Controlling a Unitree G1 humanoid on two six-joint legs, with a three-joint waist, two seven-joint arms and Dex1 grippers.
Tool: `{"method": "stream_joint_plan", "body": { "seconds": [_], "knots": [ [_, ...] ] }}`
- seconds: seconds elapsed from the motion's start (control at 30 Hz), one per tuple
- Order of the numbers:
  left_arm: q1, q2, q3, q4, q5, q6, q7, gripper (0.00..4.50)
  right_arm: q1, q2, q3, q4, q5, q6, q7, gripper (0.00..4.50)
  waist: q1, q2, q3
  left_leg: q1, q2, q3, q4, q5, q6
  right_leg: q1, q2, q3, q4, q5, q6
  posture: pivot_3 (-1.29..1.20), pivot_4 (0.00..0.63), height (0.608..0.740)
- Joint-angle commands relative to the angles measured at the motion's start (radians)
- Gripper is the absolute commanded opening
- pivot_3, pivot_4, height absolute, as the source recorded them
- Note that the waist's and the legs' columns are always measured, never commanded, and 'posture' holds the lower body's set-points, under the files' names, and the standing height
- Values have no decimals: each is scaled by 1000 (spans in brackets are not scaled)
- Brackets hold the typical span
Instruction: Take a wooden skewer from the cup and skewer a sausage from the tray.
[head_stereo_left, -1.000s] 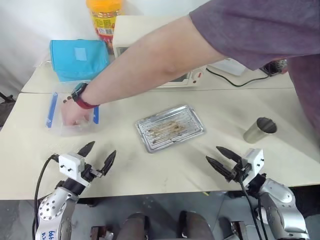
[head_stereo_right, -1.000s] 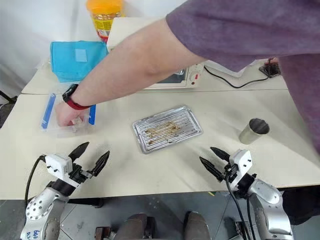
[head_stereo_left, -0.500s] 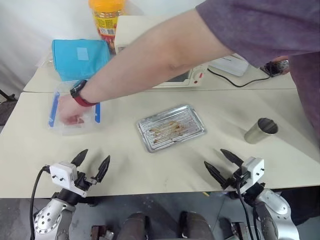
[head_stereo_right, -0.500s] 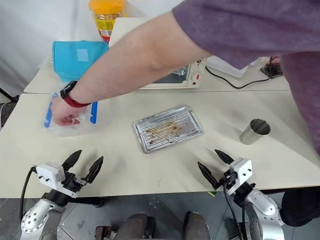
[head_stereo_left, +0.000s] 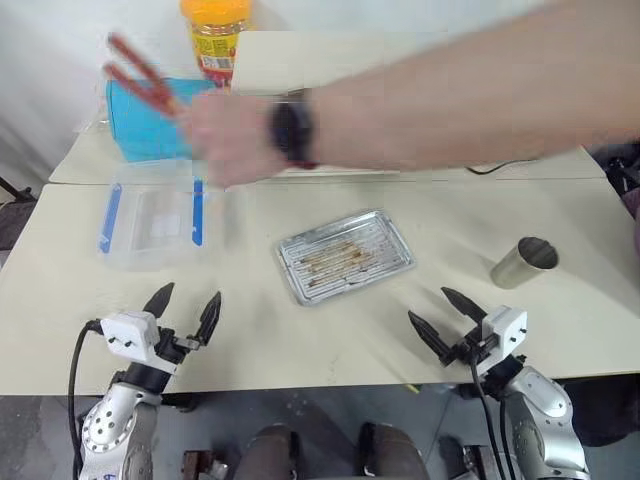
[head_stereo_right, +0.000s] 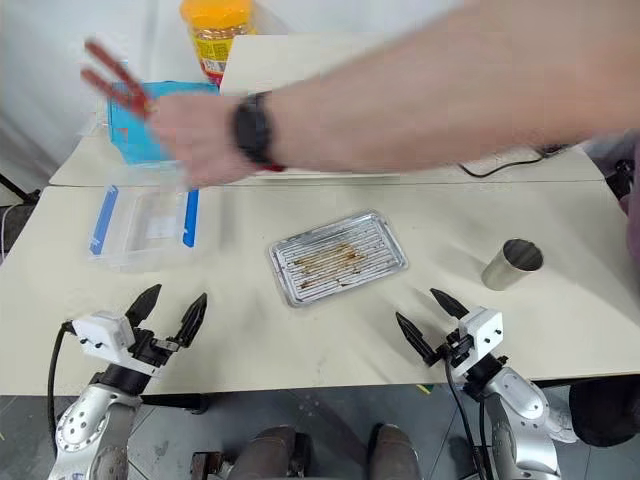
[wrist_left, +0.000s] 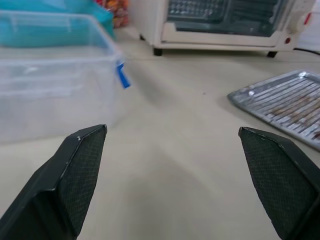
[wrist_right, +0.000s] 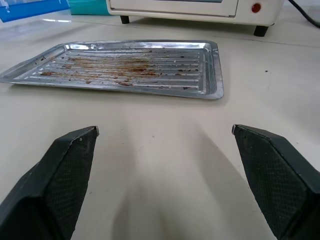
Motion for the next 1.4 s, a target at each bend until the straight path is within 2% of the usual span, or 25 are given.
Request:
{"method": "stream_joint_plan", "body": {
  "seconds": [0.03, 0.27, 0.47, 0.6, 0.7, 0.9, 1.1, 1.4],
  "knots": [
    [7, 6, 10, -5, 1, -13, -4, 4500, 20, 5, 3, -5, -2, -11, -4, 4467, 0, 0, 0, 0, 0, 0, 0, 0, 0, 0, 0, 0, 0, 0, 0, 0, 150, 740],
    [15, 36, -15, -11, -9, -8, -66, 4500, 16, -1, 13, -23, -6, -6, -9, 4467, 0, 0, 0, 0, 0, 0, 0, 0, 0, 0, 0, 0, 0, 0, 0, 0, 150, 740],
    [24, 138, -67, -33, -56, 29, -228, 4500, 8, -17, 38, -29, -24, -4, 9, 4467, -2, 0, -1, 0, 1, 0, 0, 0, 0, 0, 0, 0, 0, 0, 0, 0, 150, 740],
    [12, 214, -142, -70, -113, 101, -357, 4500, 5, -25, 44, -39, -26, -7, 14, 4467, -5, 0, -1, 0, 1, 0, 0, 0, 0, 0, 0, 0, 0, 0, 0, 0, 150, 740],
    [3, 249, -227, -72, -90, 131, -415, 4500, 19, -24, 49, -45, -32, -2, 7, 4467, -5, 1, -1, 0, 0, 0, 0, 0, 0, 0, 0, 0, 0, 0, 0, 0, 150, 740],
    [-104, 211, -359, 8, -16, 137, -420, 4500, 23, -22, 39, -67, -41, -1, -20, 4467, 0, 3, -2, 0, 0, 0, 0, 0, 0, 0, 0, 0, 1, 0, 0, 0, 150, 740],
    [-225, 149, -395, 100, 44, 150, -360, 4500, -1, -37, 42, -120, -52, 41, -53, 4467, 0, 4, -3, 0, 0, 1, 0, 0, 0, 0, 0, 0, 1, 0, 0, 0, 150, 740],
    [-336, 99, -407, 183, 94, 146, -321, 4500, -157, -81, 108, -196, -85, 301, -112, 4467, -1, 4, -3, 0, 0, 1, 1, 0, 0, -1, 1, 0, 2, 0, 0, 0, 150, 740]
  ]
}}
